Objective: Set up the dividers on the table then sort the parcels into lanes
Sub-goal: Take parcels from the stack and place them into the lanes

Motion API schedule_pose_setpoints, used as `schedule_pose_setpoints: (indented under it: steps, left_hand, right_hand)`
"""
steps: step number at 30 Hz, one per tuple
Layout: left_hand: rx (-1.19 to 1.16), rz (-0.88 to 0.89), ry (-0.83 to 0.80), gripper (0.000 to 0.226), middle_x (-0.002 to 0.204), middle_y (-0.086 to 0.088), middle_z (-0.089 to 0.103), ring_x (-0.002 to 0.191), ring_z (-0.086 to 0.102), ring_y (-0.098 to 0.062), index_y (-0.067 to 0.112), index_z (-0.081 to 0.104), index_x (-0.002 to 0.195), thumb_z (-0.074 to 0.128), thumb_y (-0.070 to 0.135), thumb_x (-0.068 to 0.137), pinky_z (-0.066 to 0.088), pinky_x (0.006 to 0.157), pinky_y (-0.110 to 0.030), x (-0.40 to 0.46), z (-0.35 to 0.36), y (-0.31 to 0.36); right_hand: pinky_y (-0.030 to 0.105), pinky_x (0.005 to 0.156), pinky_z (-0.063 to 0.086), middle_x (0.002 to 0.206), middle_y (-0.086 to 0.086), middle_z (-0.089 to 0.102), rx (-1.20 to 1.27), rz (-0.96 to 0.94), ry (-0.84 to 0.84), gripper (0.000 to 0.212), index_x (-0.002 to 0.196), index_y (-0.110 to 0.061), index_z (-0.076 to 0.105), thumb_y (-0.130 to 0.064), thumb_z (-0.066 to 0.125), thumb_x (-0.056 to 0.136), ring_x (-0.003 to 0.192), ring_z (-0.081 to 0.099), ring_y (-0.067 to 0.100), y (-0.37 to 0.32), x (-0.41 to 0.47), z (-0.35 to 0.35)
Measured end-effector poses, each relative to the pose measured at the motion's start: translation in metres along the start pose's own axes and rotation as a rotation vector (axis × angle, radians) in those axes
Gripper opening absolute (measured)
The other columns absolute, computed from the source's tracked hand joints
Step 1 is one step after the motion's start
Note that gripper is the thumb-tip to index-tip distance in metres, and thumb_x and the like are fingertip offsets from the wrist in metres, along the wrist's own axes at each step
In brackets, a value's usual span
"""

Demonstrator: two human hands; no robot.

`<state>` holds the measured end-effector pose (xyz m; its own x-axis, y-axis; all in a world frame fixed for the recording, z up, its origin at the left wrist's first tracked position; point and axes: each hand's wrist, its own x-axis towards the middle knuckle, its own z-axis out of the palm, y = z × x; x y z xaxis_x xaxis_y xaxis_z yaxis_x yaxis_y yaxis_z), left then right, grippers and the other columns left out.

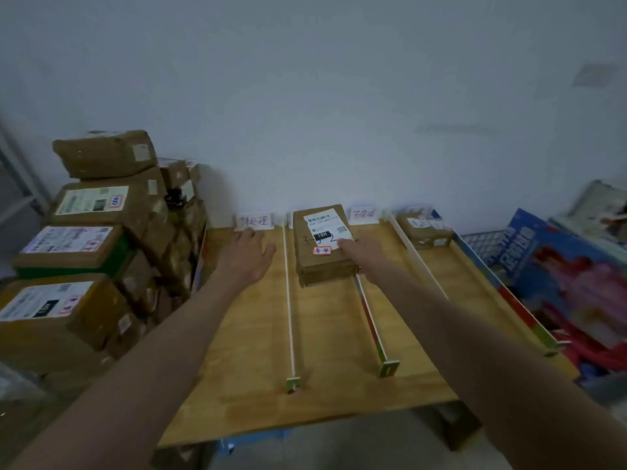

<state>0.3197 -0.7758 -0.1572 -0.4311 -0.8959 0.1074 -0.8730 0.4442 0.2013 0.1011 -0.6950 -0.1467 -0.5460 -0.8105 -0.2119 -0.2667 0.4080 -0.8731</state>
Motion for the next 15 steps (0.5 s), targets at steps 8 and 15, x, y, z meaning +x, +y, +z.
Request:
schedule_pose_setpoints:
  steps: [8, 15]
  left_hand:
    - [0.041, 0.098, -0.032, 0.049, 0.141, -0.009, 0.047, 0.126, 0.046, -0.029, 0.014, 0.044, 0.14, 0.03, 0.043, 0.103, 0.039, 0.102, -0.045, 0.027, 0.047, 0.099]
    - [0.034, 0.119, -0.067, 0.051, 0.142, -0.008, 0.047, 0.127, 0.046, -0.029, 0.014, 0.045, 0.142, 0.03, 0.044, 0.103, 0.038, 0.104, -0.045, 0.053, 0.099, 0.202]
  right_hand:
    - [0.048, 0.097, 0.049, 0.113, 0.012, 0.057, 0.045, 0.108, 0.059, 0.033, 0.118, -0.001, 0.057, -0.021, 0.056, 0.093, 0.105, 0.056, 0.028, 0.058, 0.028, -0.089]
    - [0.047, 0.098, 0.05, 0.123, 0.012, 0.058, 0.05, 0.162, 0.08, 0.036, 0.122, -0.005, 0.057, -0.025, 0.058, 0.092, 0.109, 0.057, 0.028, 0.118, 0.072, -0.182]
